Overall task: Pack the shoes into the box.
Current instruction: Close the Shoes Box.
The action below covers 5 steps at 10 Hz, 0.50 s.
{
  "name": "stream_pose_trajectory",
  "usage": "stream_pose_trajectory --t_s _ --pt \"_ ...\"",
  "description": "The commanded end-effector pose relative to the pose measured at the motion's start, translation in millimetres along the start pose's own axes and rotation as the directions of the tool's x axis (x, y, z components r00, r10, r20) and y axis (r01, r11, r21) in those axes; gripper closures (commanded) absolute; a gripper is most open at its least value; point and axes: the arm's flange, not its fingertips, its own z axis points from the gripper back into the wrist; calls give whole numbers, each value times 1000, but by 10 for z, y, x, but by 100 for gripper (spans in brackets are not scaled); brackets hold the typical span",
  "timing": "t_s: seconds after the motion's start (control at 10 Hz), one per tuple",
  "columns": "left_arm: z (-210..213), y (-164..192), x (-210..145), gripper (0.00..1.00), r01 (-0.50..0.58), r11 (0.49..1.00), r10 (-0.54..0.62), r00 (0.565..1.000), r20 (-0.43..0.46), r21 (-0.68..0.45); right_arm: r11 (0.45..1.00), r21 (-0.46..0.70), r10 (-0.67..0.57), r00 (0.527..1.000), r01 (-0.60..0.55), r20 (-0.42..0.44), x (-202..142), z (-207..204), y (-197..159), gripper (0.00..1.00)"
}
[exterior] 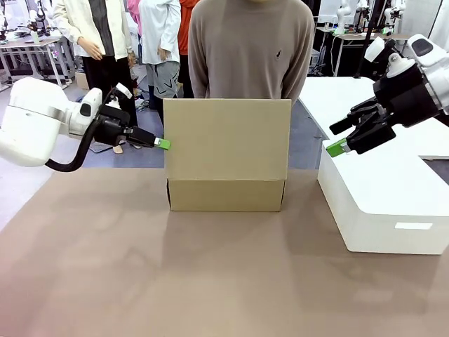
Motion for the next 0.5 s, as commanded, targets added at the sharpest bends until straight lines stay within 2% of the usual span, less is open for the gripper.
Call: stream_pose_trajectory --t_s 0.0,0.2,0.3,0.4 --pt "40 35 101 100 -34 995 28 997 68 94 1000 8 23 999 -24 36 9 -23 -37 0" --pt "162 82 169 100 -65 991 53 994 100 117 1000 8 23 999 -24 36 9 -23 -37 0" --pt "221 158 162 100 -104 987 104 995 10 124 1000 8 23 999 -24 36 9 -23 -37 0" --pt "148 106 132 100 -37 993 29 997 71 110 1000 8 23 999 -24 36 9 -23 -37 0"
